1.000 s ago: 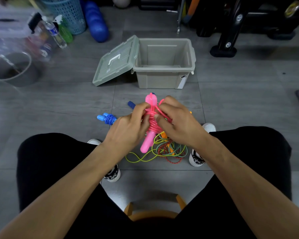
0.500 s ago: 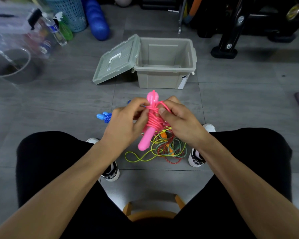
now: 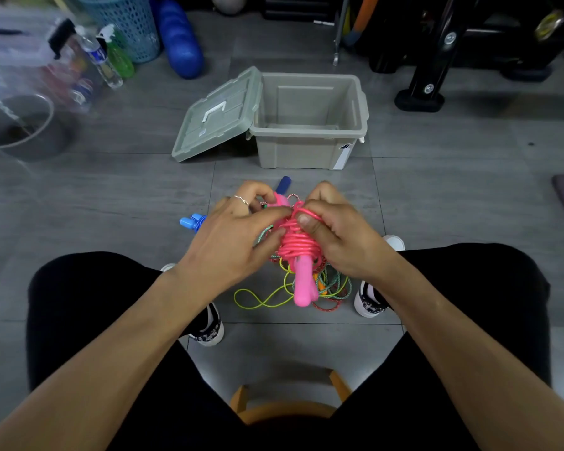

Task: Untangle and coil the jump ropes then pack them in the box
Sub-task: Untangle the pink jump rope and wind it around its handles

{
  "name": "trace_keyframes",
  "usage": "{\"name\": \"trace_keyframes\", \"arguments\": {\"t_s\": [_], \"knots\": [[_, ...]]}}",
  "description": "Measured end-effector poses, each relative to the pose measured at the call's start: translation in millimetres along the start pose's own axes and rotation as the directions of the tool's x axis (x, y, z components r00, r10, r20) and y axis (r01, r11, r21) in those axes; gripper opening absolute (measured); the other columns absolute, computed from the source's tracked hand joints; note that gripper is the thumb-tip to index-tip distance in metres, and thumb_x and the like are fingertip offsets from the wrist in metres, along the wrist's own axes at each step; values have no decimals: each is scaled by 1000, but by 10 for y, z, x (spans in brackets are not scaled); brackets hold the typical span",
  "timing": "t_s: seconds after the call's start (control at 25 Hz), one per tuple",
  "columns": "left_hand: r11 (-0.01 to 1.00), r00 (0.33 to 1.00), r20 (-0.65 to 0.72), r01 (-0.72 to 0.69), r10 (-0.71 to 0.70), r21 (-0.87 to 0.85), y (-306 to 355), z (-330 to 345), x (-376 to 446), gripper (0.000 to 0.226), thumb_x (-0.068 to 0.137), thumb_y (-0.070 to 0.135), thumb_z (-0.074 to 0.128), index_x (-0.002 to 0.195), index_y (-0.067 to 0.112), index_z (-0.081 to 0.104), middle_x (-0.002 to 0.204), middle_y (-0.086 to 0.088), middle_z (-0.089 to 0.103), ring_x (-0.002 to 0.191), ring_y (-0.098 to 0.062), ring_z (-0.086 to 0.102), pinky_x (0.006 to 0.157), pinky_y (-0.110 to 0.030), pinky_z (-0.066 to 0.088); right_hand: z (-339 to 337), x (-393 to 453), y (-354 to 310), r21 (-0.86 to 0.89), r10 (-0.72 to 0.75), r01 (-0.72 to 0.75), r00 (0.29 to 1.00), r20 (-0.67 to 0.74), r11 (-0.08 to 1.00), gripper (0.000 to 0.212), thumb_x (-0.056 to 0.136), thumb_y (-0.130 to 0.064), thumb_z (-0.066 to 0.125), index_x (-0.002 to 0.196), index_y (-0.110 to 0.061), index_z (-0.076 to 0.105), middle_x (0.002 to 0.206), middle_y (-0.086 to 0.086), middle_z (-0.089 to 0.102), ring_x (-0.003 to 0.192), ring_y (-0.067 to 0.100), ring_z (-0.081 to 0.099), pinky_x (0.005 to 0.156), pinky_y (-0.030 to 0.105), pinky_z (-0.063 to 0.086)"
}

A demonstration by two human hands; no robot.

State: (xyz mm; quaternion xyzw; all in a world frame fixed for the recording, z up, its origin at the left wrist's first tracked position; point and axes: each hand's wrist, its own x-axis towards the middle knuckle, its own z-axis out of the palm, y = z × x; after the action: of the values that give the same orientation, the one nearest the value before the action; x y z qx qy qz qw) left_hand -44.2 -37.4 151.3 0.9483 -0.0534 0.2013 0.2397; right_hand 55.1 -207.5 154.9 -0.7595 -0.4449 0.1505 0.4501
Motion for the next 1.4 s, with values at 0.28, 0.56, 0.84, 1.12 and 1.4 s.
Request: {"name": "trace_keyframes", "arguments": {"t_s": [0.28,0.56,0.84,1.12,1.4], "knots": [[953,984,7,177,-181,-245,107,12,37,27,89,30,48,97,11,67,108,5,40,91,-4,49,85,-24,44,16,-2,-68,94,107,-97,989,-107,991,16,92,-23,55,83,-16,66,85,4,52,77,10,53,73,30,46],[967,971,-14,237,-240,-95,117,58,57,29,84,30,43,89,10,63,112,0,38,94,-20,50,86,-47,47,-28,-20,-108,-170,-3,-58,941,-339,984,21,75,-21,78,90,-10,68,83,-1,59,73,4,51,68,10,40],[828,885,7,438,-466,-350,200,147,25,16,92,22,43,91,21,59,119,1,32,112,-15,44,98,-17,36,-54,30,-191,77,253,-242,942,-222,967,5,78,-22,76,79,-17,76,72,-4,72,65,12,65,65,33,53],[638,799,35,505,-600,-581,244,266,26,20,83,15,57,78,34,61,115,10,35,108,-5,46,99,-15,37,-59,37,-166,36,336,-335,925,-178,942,17,71,-34,81,82,-20,78,69,-7,72,65,5,66,68,29,55],[541,777,175,562,-604,-626,290,262,56,20,89,-6,59,95,10,69,78,35,63,73,16,57,72,-8,47,126,13,-47,-274,133,-190,968,-211,943,19,75,-27,64,74,-10,73,66,5,68,62,23,60,61,37,51]]}}
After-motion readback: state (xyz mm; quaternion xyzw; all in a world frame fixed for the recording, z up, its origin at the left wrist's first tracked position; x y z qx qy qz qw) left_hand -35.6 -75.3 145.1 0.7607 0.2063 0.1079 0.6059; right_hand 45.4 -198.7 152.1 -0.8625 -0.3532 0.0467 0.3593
